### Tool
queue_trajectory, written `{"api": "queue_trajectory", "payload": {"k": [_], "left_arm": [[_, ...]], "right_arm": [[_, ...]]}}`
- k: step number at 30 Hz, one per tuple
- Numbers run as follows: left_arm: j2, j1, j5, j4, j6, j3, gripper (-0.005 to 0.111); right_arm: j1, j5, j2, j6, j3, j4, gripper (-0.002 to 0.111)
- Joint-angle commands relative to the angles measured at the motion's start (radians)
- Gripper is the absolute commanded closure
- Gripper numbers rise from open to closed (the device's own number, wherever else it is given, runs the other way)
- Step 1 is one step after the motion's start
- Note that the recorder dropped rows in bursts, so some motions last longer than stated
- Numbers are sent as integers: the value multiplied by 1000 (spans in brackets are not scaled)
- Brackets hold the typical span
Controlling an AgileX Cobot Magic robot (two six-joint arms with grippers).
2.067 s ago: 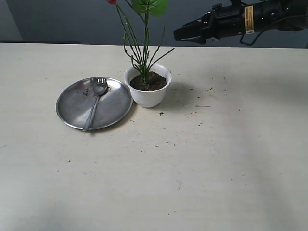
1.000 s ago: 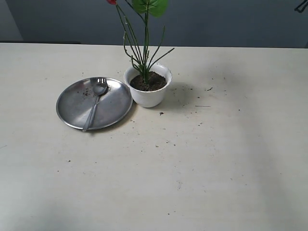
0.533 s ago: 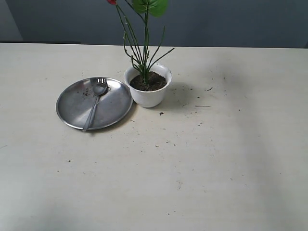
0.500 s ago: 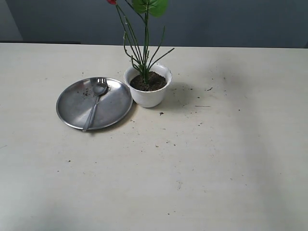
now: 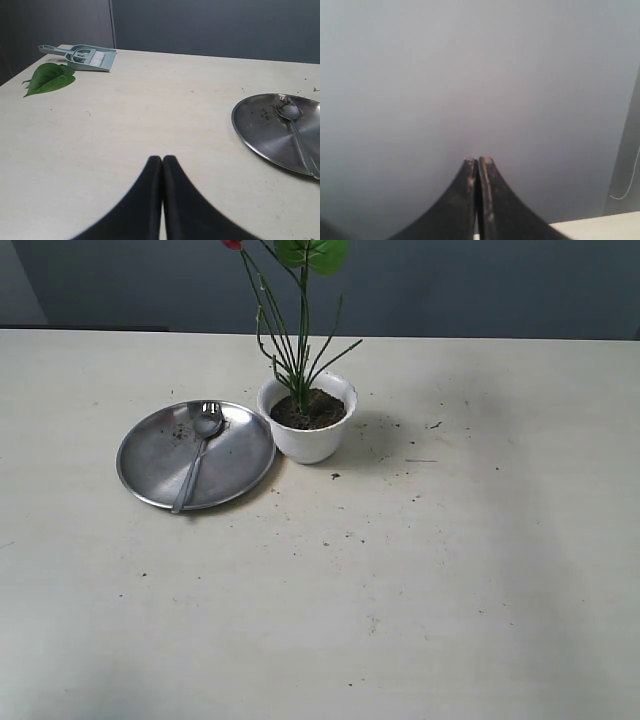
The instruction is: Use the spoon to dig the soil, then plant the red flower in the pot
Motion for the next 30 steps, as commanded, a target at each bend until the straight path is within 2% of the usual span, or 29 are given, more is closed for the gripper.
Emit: {"api": "queue_trajectory", "payload": {"k": [1, 12, 21, 30], "left_arm": [[-4, -7, -7, -9, 0, 5, 106], [-4, -7, -7, -9, 0, 5, 106], [-4, -7, -7, -9, 0, 5, 106], [-4, -7, -7, -9, 0, 5, 106]], "right_arm": [[-6, 56, -25, -13, 5, 0, 109], [-6, 75, -95, -130, 5, 0, 109], [-6, 96, -244, -233, 17, 0, 109], [-6, 274, -492, -232, 198, 0, 109]]}}
